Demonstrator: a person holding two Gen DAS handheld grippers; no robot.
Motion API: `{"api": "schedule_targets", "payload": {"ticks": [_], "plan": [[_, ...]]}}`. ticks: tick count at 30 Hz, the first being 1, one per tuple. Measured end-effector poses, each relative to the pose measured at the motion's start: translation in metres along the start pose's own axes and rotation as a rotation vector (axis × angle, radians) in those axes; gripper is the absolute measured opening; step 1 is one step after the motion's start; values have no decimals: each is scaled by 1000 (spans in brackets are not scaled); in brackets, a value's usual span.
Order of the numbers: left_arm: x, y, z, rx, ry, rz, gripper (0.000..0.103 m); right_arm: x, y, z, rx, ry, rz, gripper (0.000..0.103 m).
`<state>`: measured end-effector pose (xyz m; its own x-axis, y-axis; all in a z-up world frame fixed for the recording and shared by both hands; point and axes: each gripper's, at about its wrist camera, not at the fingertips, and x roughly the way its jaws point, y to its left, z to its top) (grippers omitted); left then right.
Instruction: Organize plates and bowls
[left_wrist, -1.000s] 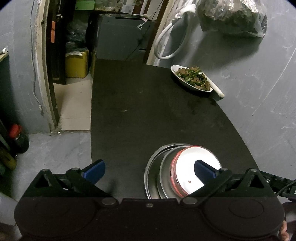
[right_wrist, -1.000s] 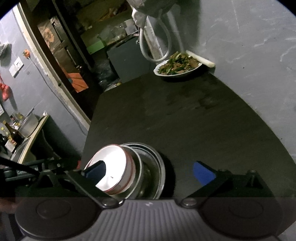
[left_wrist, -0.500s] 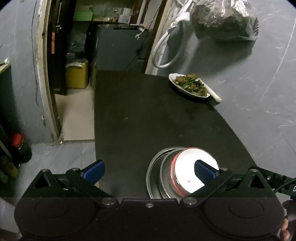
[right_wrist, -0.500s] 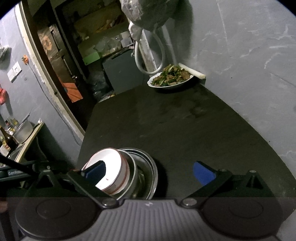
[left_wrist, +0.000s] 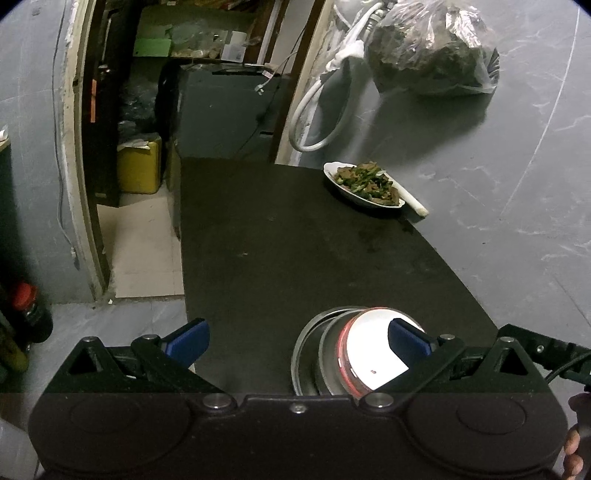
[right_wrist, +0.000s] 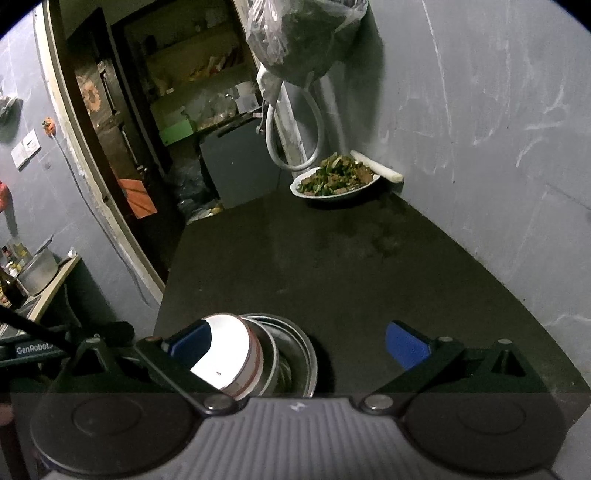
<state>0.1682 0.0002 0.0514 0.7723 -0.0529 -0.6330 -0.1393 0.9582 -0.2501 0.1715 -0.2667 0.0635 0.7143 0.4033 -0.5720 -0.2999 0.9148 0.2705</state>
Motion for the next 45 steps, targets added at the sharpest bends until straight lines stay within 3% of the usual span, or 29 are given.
{"api": "schedule_targets", "payload": {"ticks": [21, 33, 37, 40, 45], "plan": [[-33, 28, -12, 64, -8, -69, 102, -34, 41, -29, 67, -79, -119, 103], [-59, 19, -38, 137, -71, -119, 102, -69, 62, -61, -20, -174, -209, 103], [-70, 21, -52, 135, -102, -98, 102, -79, 64, -74, -20, -170, -217, 103], [-75, 22, -63, 151, -125, -35, 102, -84, 65, -85, -22, -165, -218, 103], [-82, 26, -74, 163, -112, -7, 102, -92, 65, -99, -23, -164, -216, 103]]}}
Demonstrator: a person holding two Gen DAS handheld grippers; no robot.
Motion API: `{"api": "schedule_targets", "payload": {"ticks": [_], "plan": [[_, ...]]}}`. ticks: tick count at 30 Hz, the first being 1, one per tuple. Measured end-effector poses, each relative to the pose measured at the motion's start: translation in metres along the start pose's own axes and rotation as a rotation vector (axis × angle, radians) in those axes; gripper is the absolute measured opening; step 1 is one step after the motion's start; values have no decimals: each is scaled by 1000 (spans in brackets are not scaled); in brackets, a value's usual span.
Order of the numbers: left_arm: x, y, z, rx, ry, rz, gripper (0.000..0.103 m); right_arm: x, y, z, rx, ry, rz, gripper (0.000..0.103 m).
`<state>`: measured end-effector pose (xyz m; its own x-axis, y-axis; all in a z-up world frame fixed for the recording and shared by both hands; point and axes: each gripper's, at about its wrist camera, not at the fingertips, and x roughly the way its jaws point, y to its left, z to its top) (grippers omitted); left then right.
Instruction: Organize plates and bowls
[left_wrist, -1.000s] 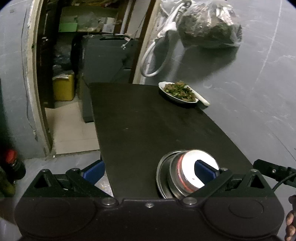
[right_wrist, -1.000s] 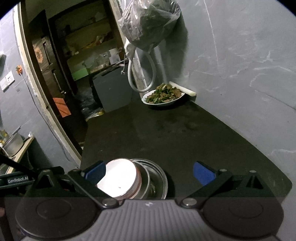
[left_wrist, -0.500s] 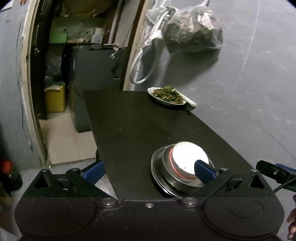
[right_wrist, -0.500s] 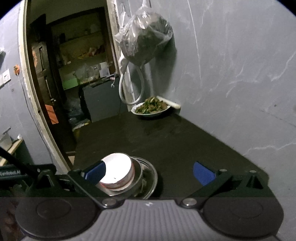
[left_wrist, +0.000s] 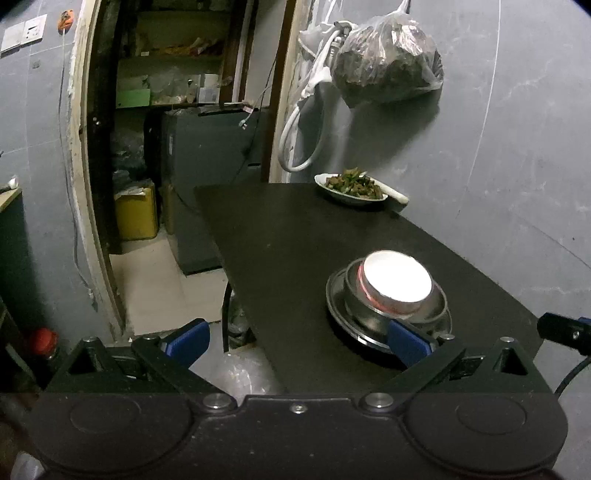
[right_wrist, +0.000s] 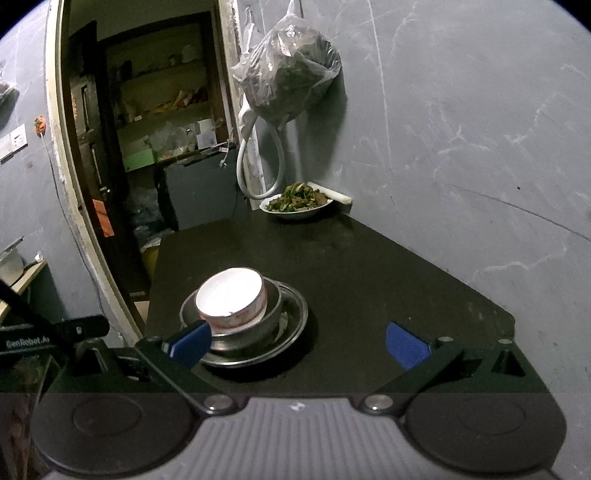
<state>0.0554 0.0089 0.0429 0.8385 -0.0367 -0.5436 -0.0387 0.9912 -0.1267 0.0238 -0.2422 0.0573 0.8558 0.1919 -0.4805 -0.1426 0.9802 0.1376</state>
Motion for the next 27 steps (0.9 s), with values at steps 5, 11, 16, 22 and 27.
{"api": "schedule_targets", "payload": {"ticks": [5, 11, 16, 22, 27], "plan": [[-7, 3, -6, -5, 9, -16, 102, -6, -2, -5, -1, 1, 4, 103], [-14, 4, -12, -4, 11, -24, 102, -12, -3, -12, 2, 1, 13, 103], [-15, 3, -17, 6, 28, -30, 102, -15, -4, -19, 7, 9, 14, 103], [-12, 2, -24, 17, 52, -48, 102, -19, -4, -23, -10, 20, 7, 103], [-11, 0, -29, 31, 64, -54, 102, -17, -5, -27, -18, 46, 2, 103]]}}
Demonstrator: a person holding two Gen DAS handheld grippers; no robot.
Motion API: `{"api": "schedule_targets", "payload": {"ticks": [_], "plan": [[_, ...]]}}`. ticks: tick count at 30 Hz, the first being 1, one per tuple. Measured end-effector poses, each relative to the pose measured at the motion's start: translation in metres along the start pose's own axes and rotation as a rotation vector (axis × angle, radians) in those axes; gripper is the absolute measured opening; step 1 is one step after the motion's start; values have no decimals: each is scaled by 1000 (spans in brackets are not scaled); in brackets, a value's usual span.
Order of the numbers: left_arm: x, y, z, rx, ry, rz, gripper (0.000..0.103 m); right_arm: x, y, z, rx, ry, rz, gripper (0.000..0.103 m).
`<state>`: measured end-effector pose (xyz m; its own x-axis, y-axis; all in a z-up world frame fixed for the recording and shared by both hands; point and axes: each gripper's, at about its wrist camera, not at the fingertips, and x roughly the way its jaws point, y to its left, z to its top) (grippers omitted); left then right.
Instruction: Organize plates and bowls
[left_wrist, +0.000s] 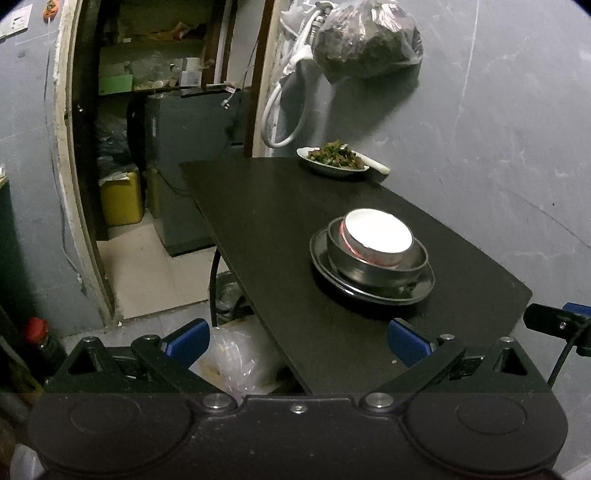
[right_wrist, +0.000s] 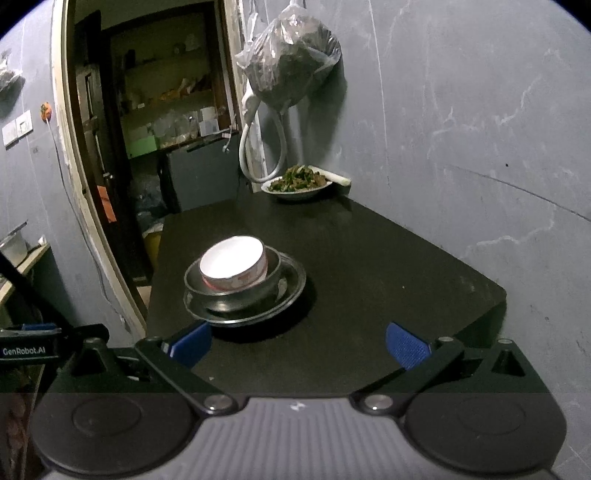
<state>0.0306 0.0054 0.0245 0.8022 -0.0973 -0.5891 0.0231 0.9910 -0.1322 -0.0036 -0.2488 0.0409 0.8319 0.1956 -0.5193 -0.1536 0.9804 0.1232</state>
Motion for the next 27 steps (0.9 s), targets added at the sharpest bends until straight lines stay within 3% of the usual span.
{"api": "schedule_targets", "payload": {"ticks": [27], "plan": [[5, 8, -7, 14, 41, 2, 102, 7, -1, -11, -9, 77, -16, 103]]}}
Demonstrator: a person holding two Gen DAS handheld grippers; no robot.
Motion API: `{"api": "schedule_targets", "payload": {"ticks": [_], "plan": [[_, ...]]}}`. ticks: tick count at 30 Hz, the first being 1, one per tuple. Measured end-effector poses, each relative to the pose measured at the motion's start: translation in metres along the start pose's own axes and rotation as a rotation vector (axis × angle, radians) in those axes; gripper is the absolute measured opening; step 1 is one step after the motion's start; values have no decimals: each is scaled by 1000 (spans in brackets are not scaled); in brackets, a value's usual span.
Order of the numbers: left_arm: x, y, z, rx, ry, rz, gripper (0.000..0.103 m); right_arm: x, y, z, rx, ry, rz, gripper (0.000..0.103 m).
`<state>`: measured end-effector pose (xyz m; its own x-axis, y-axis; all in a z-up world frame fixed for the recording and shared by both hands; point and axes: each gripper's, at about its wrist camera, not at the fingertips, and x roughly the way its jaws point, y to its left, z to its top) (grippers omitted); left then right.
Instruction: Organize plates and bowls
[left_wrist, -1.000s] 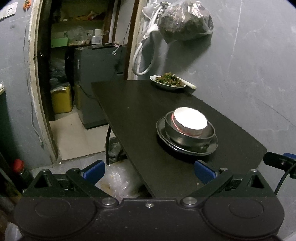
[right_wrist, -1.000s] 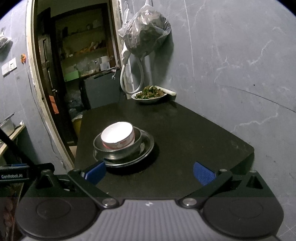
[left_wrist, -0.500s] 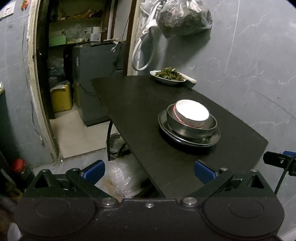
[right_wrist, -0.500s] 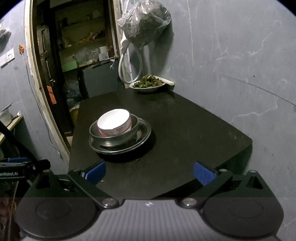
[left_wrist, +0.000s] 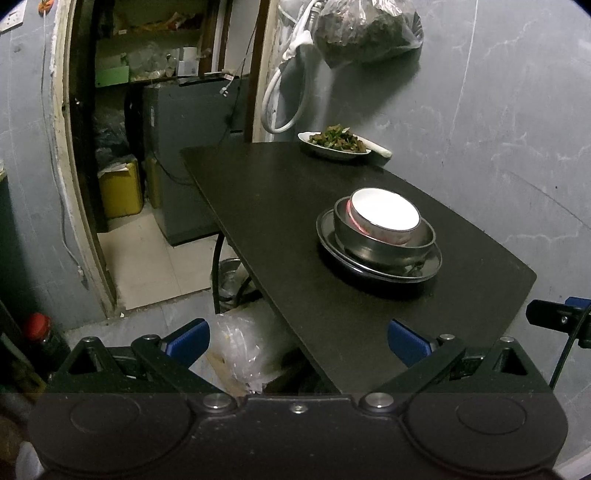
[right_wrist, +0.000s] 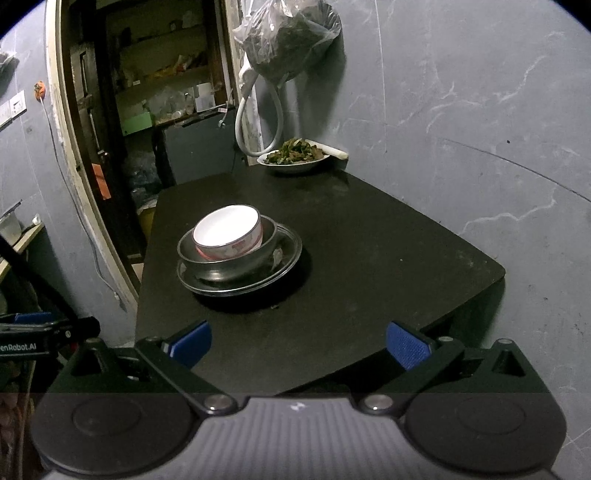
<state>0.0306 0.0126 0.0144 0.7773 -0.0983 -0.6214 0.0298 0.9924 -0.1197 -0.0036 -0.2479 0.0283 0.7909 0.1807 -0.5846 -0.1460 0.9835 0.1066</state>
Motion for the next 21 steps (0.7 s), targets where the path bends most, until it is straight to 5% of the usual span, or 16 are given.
{"api": "schedule_targets", "payload": {"ticks": [21], "plan": [[3, -1, -2, 1, 11, 6, 102, 5, -3, -4, 4, 17, 2, 103]]}}
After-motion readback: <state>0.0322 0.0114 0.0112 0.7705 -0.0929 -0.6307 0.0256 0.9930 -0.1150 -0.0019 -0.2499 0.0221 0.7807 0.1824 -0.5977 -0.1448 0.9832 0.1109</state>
